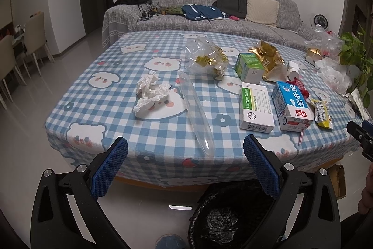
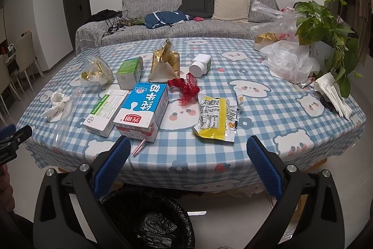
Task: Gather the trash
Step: 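Reach the left tool to the crumpled white tissue while the right tool grasps the milk carton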
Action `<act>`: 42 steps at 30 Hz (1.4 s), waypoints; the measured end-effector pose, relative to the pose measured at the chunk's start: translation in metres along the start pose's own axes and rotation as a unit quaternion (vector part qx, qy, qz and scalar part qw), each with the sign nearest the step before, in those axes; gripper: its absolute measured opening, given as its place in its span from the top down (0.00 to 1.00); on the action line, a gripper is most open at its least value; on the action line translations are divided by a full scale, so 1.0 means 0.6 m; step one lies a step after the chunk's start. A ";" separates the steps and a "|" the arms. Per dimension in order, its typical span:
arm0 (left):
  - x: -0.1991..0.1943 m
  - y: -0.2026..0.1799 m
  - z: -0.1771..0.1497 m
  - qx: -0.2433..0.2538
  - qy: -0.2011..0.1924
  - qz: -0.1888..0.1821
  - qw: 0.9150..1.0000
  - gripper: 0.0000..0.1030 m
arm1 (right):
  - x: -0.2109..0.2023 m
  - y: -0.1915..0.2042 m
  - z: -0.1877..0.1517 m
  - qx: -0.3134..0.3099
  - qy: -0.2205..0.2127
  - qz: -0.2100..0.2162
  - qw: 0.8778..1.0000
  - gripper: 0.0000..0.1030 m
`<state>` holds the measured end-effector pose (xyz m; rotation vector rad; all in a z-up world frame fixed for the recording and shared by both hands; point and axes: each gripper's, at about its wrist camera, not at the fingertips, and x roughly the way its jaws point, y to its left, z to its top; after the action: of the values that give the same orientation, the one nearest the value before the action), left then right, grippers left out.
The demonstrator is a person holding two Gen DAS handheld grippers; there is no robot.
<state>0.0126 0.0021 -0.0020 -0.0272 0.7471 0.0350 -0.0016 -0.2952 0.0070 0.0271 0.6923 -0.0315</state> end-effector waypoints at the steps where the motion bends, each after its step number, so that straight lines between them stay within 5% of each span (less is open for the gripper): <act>1: 0.004 0.003 0.003 -0.002 0.002 0.001 1.000 0.06 | 0.005 0.004 0.003 -0.001 0.001 0.001 1.000 0.07; 30: 0.242 0.131 0.095 -0.049 0.056 0.037 0.997 0.10 | 0.192 0.120 0.062 -0.030 0.059 0.018 0.998 0.07; 42: 0.297 0.130 0.113 -0.045 0.074 0.039 0.995 0.31 | 0.235 0.131 0.061 -0.030 0.078 0.014 0.996 0.11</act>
<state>0.1861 0.0865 -0.0745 -0.0865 0.8950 0.1417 0.1334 -0.2207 -0.0537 -0.0185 0.8484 0.0191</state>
